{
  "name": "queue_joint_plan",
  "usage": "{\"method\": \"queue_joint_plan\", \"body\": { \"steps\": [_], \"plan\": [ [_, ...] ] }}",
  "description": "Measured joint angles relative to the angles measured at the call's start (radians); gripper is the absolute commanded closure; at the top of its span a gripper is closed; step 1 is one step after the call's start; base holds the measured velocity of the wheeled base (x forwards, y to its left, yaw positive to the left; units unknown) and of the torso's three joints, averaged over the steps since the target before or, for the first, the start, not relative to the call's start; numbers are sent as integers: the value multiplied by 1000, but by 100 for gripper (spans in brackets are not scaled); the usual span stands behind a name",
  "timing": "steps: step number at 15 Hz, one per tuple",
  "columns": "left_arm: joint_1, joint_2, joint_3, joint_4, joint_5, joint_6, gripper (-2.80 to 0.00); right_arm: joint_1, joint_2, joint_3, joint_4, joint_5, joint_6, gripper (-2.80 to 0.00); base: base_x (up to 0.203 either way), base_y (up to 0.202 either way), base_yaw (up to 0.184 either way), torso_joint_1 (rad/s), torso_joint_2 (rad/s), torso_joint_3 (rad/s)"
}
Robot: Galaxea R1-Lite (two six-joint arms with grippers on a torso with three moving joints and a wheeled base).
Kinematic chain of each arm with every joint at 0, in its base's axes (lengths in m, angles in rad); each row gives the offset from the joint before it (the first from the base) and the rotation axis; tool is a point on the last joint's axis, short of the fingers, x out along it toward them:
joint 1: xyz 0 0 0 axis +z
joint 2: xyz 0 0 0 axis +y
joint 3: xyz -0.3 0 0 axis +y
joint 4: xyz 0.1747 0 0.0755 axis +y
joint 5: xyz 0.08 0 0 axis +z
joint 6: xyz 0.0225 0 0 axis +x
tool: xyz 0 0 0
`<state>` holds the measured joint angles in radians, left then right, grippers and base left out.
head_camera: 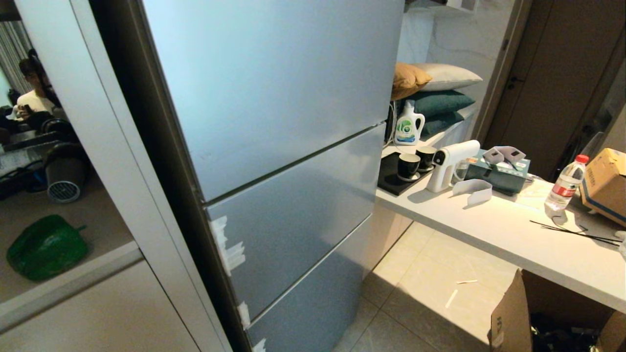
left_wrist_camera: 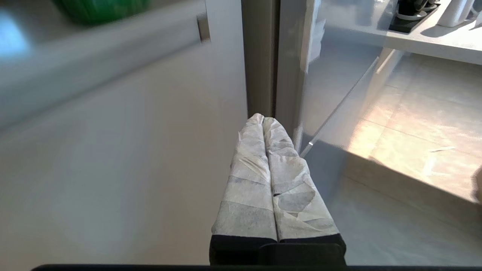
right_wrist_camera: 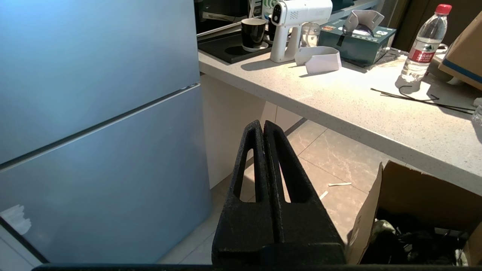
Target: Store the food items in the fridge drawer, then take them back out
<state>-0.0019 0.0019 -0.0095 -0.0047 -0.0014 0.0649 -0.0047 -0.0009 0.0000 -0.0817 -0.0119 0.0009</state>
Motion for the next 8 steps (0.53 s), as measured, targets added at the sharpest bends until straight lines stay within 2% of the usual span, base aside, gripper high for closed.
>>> {"method": "queue_joint_plan", "body": {
  "steps": [2, 4, 8],
  "plan": [
    [-1, 11, -86, -1, -18, 31, 0, 0, 0, 0, -1, 1, -2, 0, 0, 0, 0, 0, 0, 0],
    [-5, 84, -176, 2, -74, 16, 0, 0, 0, 0, -1, 0, 3, 0, 0, 0, 0, 0, 0, 0],
    [-31, 451, -320, -26, -270, -52, 0, 0, 0, 0, -1, 1, 2, 0, 0, 0, 0, 0, 0, 0]
  ]
}}
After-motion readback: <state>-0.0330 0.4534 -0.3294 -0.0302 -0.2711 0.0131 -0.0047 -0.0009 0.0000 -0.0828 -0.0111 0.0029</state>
